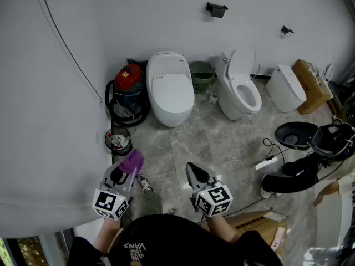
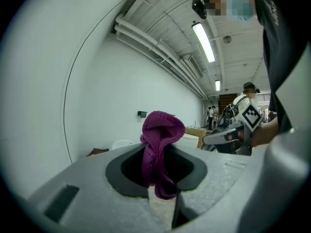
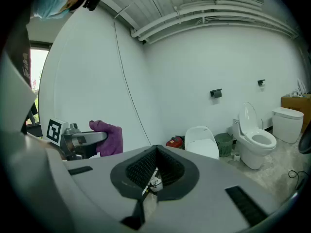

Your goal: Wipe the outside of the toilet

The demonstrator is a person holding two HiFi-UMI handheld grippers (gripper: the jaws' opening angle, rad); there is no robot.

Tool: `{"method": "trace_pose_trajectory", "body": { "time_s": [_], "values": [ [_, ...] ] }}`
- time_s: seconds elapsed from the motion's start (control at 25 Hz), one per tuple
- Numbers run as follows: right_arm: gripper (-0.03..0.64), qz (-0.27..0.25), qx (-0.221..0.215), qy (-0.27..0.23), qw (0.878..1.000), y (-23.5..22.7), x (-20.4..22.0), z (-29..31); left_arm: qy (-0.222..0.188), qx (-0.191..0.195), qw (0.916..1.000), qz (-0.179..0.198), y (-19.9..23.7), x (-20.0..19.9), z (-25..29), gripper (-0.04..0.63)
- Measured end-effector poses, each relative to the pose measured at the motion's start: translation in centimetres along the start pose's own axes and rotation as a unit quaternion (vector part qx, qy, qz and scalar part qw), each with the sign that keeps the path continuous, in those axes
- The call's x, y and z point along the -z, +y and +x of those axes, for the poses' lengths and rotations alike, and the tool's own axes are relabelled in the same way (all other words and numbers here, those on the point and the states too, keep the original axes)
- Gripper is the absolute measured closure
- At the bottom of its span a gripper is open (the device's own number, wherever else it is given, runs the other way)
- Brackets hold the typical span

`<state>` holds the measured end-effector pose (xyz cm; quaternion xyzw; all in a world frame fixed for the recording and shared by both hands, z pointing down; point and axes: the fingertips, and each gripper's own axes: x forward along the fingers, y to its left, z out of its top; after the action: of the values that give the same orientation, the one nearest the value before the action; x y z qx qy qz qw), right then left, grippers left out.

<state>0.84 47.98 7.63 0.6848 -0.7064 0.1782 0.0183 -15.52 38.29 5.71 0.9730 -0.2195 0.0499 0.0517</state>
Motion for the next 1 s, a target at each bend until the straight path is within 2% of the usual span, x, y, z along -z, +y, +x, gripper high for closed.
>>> {"method": "trace_pose_trajectory", "body": {
  "time_s": [0.28, 0.52, 0.8, 1.0],
  "values": [
    [0.618, 0.020, -0.025, -0.010, 0.999, -1.5, -1.1, 1.6, 0.008, -0.003, 1.0000, -0.005, 0.7, -0.2, 2.6, 0.506],
    [0.618, 0.026, -0.016, -0.008, 0.999, -3.4, -2.4, 4.7, 0.011, 0.005, 0.9999, -0.011, 3.1, -0.2, 6.0, 0.506],
    [0.618, 0.025, -0.002, -0.002, 1.000, -5.0, -4.9, 11.3, 0.009, 0.004, 0.9997, -0.022, 8.6, -0.9, 9.6, 0.506],
    [0.618, 0.020, 0.002, -0.007, 1.000, -4.8, -7.4, 18.0, 0.015, 0.007, 0.9996, -0.022, 14.2, -1.6, 11.5, 0.506]
  ]
}}
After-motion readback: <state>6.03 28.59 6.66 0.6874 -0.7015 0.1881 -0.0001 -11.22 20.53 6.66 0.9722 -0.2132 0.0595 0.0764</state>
